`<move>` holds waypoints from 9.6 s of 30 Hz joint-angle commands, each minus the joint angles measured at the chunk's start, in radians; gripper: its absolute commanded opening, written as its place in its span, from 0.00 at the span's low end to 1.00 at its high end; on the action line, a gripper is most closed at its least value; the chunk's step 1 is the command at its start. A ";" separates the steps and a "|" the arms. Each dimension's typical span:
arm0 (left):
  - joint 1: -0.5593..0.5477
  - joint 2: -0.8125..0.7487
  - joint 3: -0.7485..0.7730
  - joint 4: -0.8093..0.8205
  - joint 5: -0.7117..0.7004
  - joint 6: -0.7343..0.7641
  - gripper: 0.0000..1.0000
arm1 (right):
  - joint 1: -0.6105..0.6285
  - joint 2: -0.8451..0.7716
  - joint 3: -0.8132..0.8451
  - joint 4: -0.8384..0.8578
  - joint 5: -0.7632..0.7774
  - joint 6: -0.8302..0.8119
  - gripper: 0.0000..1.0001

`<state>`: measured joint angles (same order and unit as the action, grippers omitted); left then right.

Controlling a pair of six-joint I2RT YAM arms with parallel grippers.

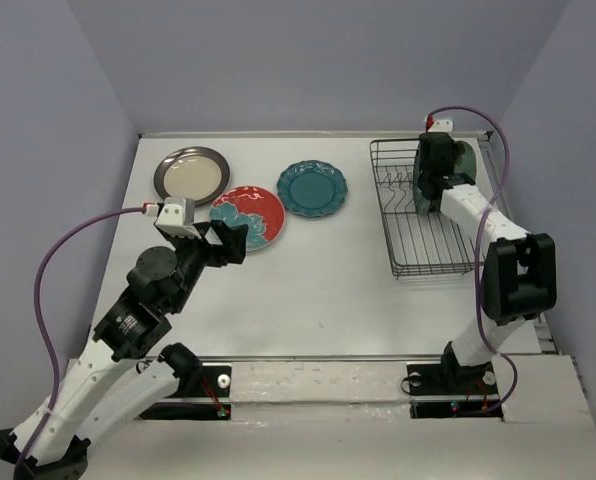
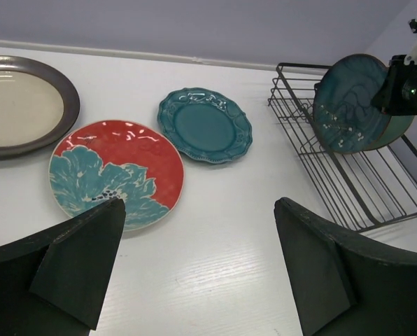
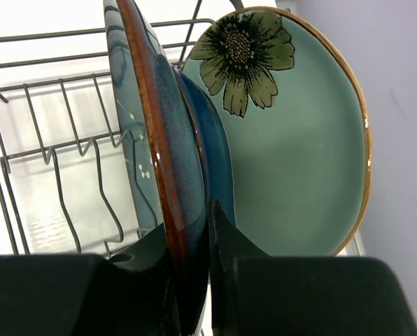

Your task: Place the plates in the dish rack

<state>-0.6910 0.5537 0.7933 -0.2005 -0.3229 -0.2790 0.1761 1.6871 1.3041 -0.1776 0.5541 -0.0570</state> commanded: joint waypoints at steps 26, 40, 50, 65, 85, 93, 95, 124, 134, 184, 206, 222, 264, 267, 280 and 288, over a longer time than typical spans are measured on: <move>0.380 0.431 -0.169 0.252 0.318 -0.432 0.98 | -0.021 -0.591 -0.152 0.027 -0.583 0.420 0.87; 0.620 0.656 -0.398 0.590 0.303 -0.647 0.91 | 0.292 -0.779 -0.506 0.225 -0.700 0.549 0.87; 0.660 0.871 -0.391 0.843 0.318 -0.735 0.78 | 0.303 -0.767 -0.534 0.257 -0.723 0.566 0.84; 0.683 1.028 -0.368 1.043 0.384 -0.792 0.35 | 0.332 -0.718 -0.525 0.306 -0.755 0.597 0.82; 0.709 0.431 -0.549 0.844 0.459 -0.718 0.06 | 0.364 -0.558 -0.427 0.242 -0.902 0.582 0.89; 0.709 0.078 -0.395 0.445 0.580 -0.516 0.06 | 0.418 -0.434 -0.376 0.253 -0.919 0.594 0.94; 0.708 0.036 -0.382 0.432 0.649 -0.520 0.06 | 0.418 -0.411 -0.359 0.256 -0.933 0.598 0.95; 0.565 0.138 -0.252 0.708 1.136 -0.546 0.06 | 0.387 -0.333 -0.433 0.404 -1.161 0.559 0.81; 0.473 0.229 -0.187 0.724 1.062 -0.522 0.33 | 0.335 -0.446 -0.506 0.550 -1.277 0.680 0.07; 0.369 0.124 -0.078 0.104 0.647 -0.037 0.99 | 0.172 -0.033 0.345 -0.017 0.196 -0.270 0.07; 0.369 0.135 -0.078 0.099 0.608 -0.040 0.99 | 0.085 -0.012 0.133 -0.033 -0.008 0.086 0.07; 0.370 0.350 -0.026 0.159 0.637 -0.189 0.99 | 0.074 -0.098 0.155 -0.056 -0.020 0.120 0.61; 0.360 1.568 0.520 0.679 0.469 -0.540 0.61 | 0.309 -0.807 -0.511 0.148 -0.638 0.499 0.71; 0.366 1.597 0.508 0.752 0.492 -0.586 0.58 | 0.309 -0.797 -0.519 0.162 -0.638 0.502 0.70; 0.378 1.668 0.414 1.050 0.499 -0.744 0.06 | 0.309 -0.748 -0.519 0.202 -0.669 0.523 0.70; 0.424 1.407 0.178 1.202 0.508 -0.746 0.06 | 0.309 -0.710 -0.523 0.224 -0.724 0.552 0.73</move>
<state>-0.2977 2.1448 1.0592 0.9001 0.2070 -1.0679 0.4736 0.9524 0.7834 -0.0360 -0.1162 0.4694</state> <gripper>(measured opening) 0.135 0.719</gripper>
